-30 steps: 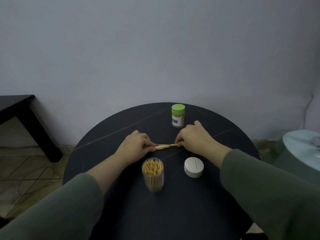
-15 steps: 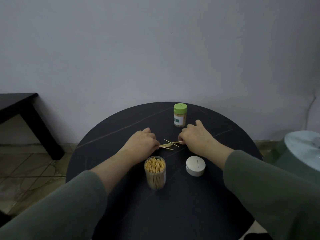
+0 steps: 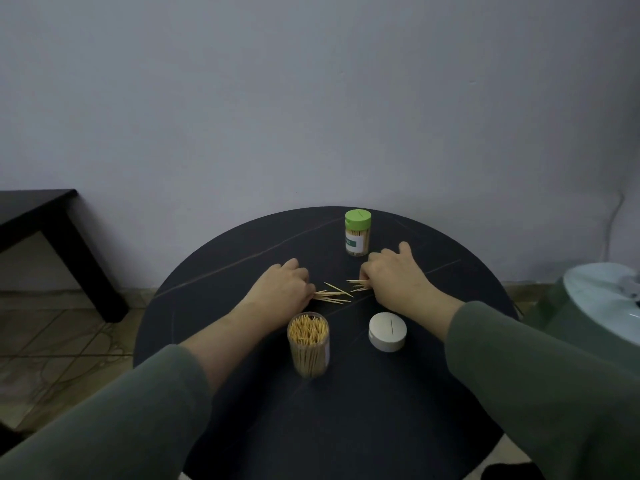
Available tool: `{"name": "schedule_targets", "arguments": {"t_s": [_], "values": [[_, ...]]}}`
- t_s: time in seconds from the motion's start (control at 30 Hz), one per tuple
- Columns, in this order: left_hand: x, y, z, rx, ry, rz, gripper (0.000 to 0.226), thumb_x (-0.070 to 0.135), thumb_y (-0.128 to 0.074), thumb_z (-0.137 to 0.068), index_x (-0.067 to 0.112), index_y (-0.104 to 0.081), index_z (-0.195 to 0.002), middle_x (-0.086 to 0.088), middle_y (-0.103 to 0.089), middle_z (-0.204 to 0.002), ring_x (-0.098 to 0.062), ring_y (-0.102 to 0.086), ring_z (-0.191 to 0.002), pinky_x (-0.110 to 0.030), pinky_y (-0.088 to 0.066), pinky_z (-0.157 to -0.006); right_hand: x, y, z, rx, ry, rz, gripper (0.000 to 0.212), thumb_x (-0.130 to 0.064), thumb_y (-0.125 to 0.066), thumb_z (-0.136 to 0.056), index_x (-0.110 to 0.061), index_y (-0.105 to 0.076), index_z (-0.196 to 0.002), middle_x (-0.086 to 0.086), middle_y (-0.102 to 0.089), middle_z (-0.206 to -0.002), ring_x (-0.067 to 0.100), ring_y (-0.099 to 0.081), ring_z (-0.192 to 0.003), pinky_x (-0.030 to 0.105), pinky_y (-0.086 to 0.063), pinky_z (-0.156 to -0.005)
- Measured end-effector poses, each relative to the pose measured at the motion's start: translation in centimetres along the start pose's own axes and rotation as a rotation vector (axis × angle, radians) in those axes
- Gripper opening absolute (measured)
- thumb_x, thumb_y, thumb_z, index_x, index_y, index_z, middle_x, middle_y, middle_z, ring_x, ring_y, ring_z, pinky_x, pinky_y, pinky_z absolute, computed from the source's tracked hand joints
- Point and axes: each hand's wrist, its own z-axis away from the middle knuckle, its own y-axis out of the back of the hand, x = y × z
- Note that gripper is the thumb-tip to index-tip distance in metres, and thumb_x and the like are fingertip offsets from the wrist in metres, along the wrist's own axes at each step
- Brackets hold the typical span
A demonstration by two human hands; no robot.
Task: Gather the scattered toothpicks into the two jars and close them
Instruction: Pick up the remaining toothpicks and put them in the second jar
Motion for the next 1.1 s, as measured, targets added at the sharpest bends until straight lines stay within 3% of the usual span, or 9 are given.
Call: {"name": "schedule_targets", "arguments": {"t_s": [0.4,0.57,0.67,0.73,0.8,0.87,0.97,1.1], "values": [[-0.7,0.3,1.7,0.048,0.081,0.186,0.032,0.038,-0.040,-0.101,0.025,-0.062,-0.119,0.004,-0.058,-0.115,-0.011,-0.045,-0.103,-0.025,-0.044,-0.085,-1.4,1.6,1.1,0.100,-0.100,-0.326,0.017,-0.024,-0.061,-0.093,-0.027,-0.064,-0.110,-0.005,-0.061,-0.107,0.015,-0.055,-0.101,0.043,-0.031,-0.101],[-0.7,0.9,2.4,0.182,0.213,0.495,0.025,0.035,-0.049,-0.098,0.026,-0.069,-0.110,0.008,-0.059,-0.100,-0.007,-0.044,-0.092,-0.027,-0.045,-0.083,-2.5,3.2,2.1,0.174,-0.167,-0.705,0.006,-0.027,-0.056,-0.096,-0.031,-0.060,-0.098,-0.011,-0.060,-0.093,0.011,-0.055,-0.093,0.040,-0.031,-0.099],[-0.7,1.7,3.0,0.277,0.307,0.770,0.021,0.030,-0.055,-0.096,0.023,-0.072,-0.107,0.009,-0.061,-0.096,-0.006,-0.050,-0.088,-0.015,-0.039,-0.073,-3.0,3.9,2.7,0.205,-0.190,-0.975,0.006,-0.027,-0.057,-0.095,-0.032,-0.060,-0.096,-0.016,-0.061,-0.089,0.011,-0.059,-0.095,0.040,-0.040,-0.097],[-0.5,2.3,3.5,0.307,0.352,0.942,0.018,0.027,-0.057,-0.095,0.023,-0.072,-0.104,0.009,-0.063,-0.094,-0.005,-0.056,-0.085,-0.011,-0.040,-0.068,-3.2,4.5,3.1,0.246,-0.232,-1.186,0.009,-0.023,-0.059,-0.094,-0.027,-0.063,-0.101,-0.013,-0.062,-0.090,0.011,-0.060,-0.094,0.030,-0.049,-0.088],[-0.3,2.8,3.9,0.324,0.394,1.091,0.017,0.027,-0.057,-0.095,0.024,-0.072,-0.103,0.011,-0.065,-0.090,-0.003,-0.060,-0.082,-0.011,-0.042,-0.068,-3.3,5.2,3.6,0.258,-0.268,-1.352,0.017,-0.018,-0.057,-0.095,-0.019,-0.065,-0.111,-0.008,-0.063,-0.094,0.006,-0.060,-0.090,0.014,-0.046,-0.072],[-0.1,3.3,4.4,0.332,0.430,1.208,0.018,0.027,-0.057,-0.095,0.024,-0.071,-0.105,0.013,-0.067,-0.089,0.001,-0.061,-0.081,-0.010,-0.042,-0.067,-3.5,5.7,4.2,0.261,-0.304,-1.476,0.022,-0.018,-0.056,-0.096,-0.016,-0.064,-0.116,-0.006,-0.065,-0.097,0.003,-0.059,-0.089,0.012,-0.042,-0.067],[0.1,4.1,5.1,0.350,0.485,1.367,0.018,0.031,-0.057,-0.094,0.028,-0.071,-0.105,0.020,-0.067,-0.104,0.008,-0.060,-0.094,-0.010,-0.043,-0.076,-4.1,6.4,4.9,0.256,-0.333,-1.596,0.021,-0.019,-0.055,-0.096,-0.017,-0.064,-0.115,-0.008,-0.064,-0.095,0.002,-0.057,-0.085,0.011,-0.040,-0.064],[1.5,5.4,6.1,0.397,0.524,1.667,0.018,0.027,-0.059,-0.093,0.022,-0.072,-0.105,0.020,-0.070,-0.102,0.005,-0.056,-0.109,-0.026,-0.042,-0.099,-5.4,6.6,5.7,0.183,-0.286,-1.650,0.020,-0.016,-0.056,-0.096,-0.015,-0.065,-0.114,-0.011,-0.062,-0.087,0.000,-0.054,-0.078,0.011,-0.040,-0.068]]}}
